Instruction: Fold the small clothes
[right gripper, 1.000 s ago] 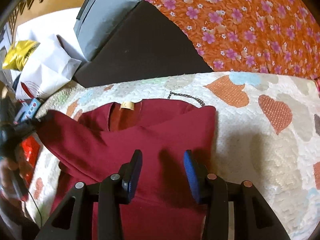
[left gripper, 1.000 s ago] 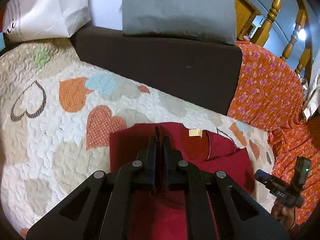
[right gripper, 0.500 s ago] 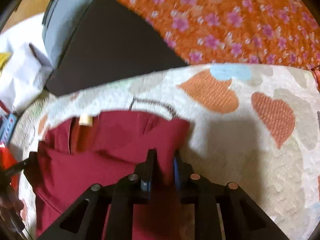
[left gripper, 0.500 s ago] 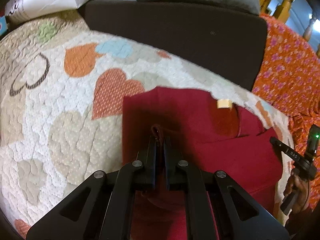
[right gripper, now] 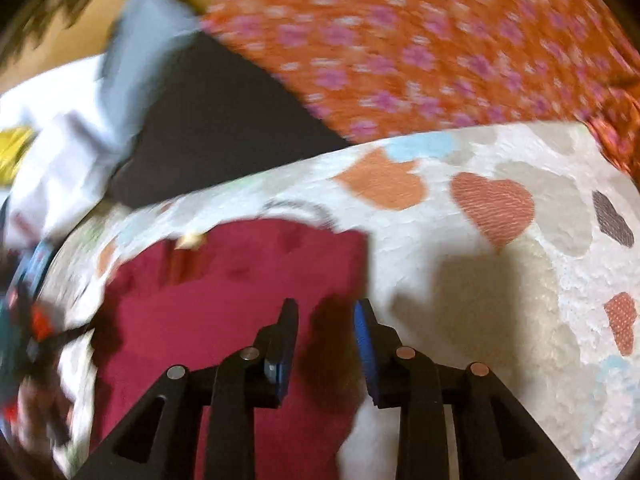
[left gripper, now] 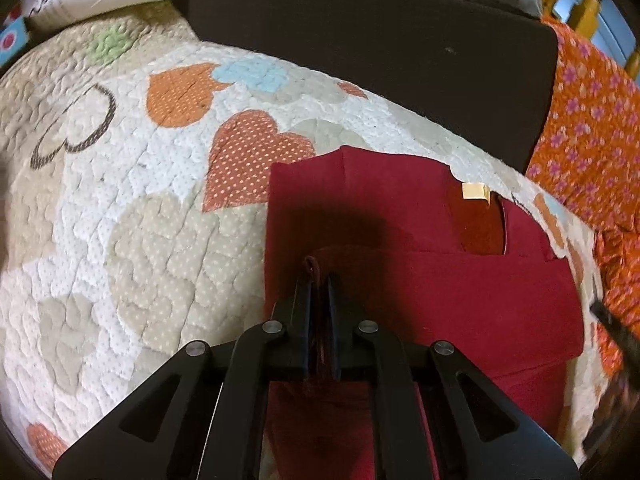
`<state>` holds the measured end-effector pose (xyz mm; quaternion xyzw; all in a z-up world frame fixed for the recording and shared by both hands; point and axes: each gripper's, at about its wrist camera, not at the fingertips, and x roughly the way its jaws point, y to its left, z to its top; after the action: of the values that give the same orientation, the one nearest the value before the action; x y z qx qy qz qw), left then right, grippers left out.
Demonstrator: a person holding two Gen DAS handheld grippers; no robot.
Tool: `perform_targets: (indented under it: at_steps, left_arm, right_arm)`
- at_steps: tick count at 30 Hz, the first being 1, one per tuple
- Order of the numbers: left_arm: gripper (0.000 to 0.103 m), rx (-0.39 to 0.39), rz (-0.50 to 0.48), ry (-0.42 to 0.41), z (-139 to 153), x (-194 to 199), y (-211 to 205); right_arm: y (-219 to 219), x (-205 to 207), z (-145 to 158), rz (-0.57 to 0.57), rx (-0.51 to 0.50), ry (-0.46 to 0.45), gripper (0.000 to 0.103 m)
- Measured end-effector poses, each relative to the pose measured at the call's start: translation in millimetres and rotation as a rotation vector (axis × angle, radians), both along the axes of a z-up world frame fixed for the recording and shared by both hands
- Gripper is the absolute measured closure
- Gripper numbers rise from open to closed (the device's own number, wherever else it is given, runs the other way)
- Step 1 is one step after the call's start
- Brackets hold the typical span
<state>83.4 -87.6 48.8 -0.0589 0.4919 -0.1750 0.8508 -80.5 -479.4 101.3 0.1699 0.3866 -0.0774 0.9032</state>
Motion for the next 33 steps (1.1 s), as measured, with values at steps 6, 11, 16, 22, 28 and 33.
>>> perform_targets:
  at_steps: [6,11,16,22,28,33]
  left_arm:
    - [0.096,0.037,-0.006,-0.011,-1,-7,-2]
    - [0.092,0.059,-0.016,-0.015,-7,-10,-5]
    - [0.092,0.055,-0.002,-0.020,0,-19,-4]
    - [0.071,0.085,-0.005,-0.046,-3,-27,-8]
    - [0.067,0.132,-0.016,-0.064,-10,-25,-16]
    - [0.061,0.148,-0.016,-0.075,-12,-26,-17]
  right_arm:
    - [40,-7,-26,0.105,-0.158,0.130,0.076]
    - [17,-22,-41,0.024,-0.094,0.135,0.075]
    - [24,-34,-13,0.007,-0.098,0.085,0.075]
    - [46,-21,0,0.042,-0.128,0.047,0.075]
    - [37,2,-30,0.028,-0.090,0.088,0.075]
    - [42,4,-34,0.042,-0.143,0.102,0.076]
